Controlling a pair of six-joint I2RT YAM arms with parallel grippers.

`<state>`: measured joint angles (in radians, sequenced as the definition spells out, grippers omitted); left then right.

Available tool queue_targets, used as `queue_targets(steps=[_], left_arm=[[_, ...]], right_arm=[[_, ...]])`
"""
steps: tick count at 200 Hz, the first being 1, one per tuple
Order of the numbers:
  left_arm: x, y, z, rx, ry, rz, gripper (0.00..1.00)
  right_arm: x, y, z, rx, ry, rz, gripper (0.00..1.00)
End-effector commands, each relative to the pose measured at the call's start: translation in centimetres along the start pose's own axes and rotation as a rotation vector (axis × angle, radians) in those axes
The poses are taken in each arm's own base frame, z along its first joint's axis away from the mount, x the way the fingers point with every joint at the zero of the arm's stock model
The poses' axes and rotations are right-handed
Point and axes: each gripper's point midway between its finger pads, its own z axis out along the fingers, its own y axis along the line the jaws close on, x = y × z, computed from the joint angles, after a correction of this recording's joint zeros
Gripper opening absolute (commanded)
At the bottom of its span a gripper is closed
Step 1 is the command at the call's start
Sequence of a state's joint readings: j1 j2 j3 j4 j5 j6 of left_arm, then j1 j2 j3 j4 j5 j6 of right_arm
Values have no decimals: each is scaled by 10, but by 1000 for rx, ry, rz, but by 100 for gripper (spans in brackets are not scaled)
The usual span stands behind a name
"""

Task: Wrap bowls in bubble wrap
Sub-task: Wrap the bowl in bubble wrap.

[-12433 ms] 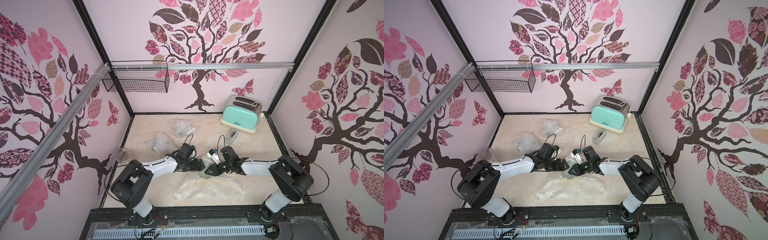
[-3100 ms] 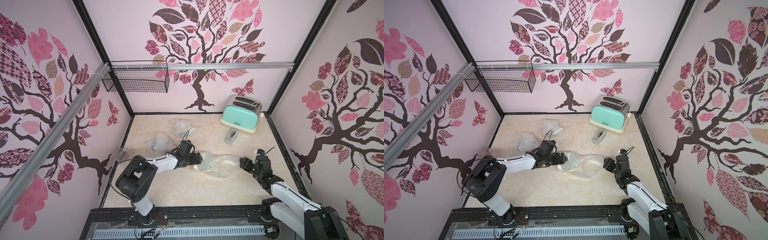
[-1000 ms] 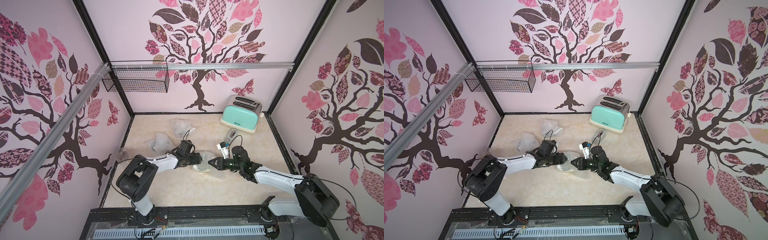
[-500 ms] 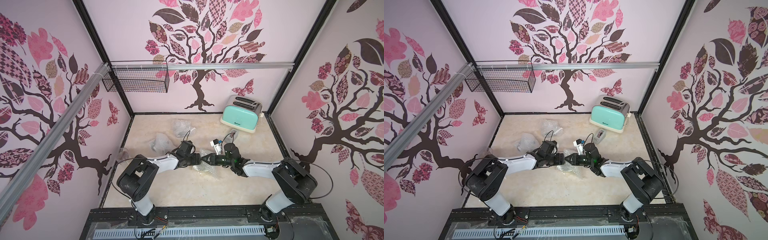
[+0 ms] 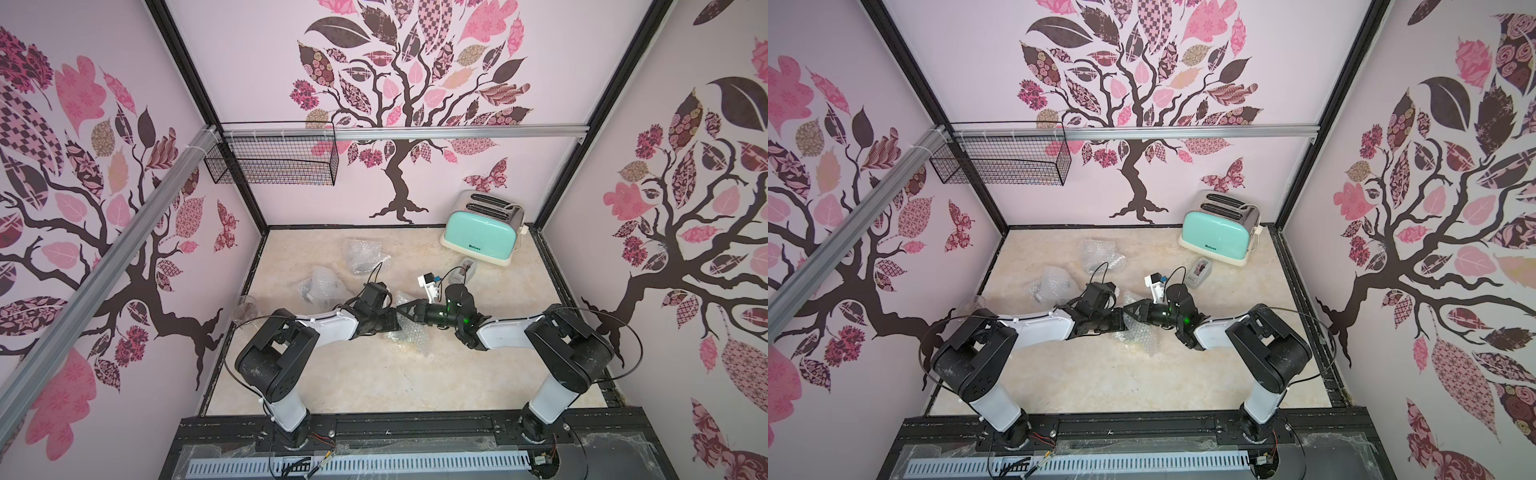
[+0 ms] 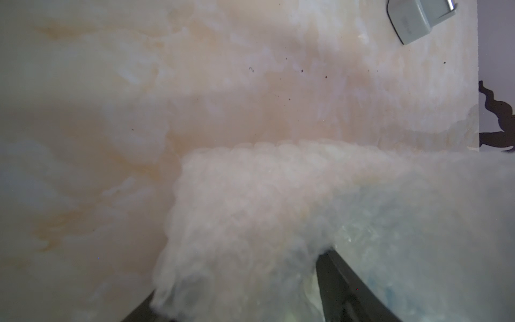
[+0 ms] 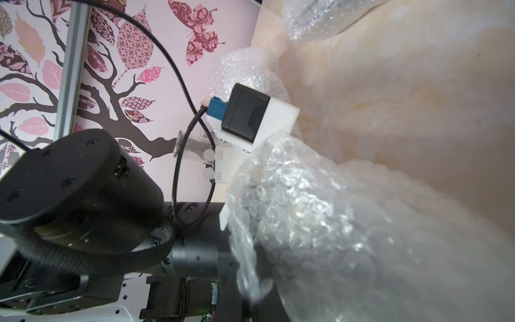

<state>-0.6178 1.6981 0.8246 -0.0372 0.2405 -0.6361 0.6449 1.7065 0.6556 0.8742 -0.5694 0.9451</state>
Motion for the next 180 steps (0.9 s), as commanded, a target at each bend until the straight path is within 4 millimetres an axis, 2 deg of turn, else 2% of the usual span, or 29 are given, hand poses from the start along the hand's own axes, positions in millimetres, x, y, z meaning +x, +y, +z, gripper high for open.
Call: queue_targets(steps=[1, 32, 71, 102, 139, 180], left_arm=[[13, -6, 2, 24, 31, 23, 68], [13, -7, -2, 25, 28, 30, 69], [14, -9, -12, 30, 22, 40, 77], [16, -8, -18, 29, 21, 41, 79], [17, -10, -24, 47, 12, 36, 77], [17, -18, -29, 93, 0, 52, 68]], right_arm=[[-9, 18, 5, -59, -25, -22, 0], [-7, 12, 6, -49, -25, -15, 0], [-4, 4, 5, -25, -28, -5, 0], [-1, -3, 2, -5, -39, 2, 0], [1, -12, -2, 21, -56, 7, 0], [1, -25, -1, 58, -79, 10, 0]])
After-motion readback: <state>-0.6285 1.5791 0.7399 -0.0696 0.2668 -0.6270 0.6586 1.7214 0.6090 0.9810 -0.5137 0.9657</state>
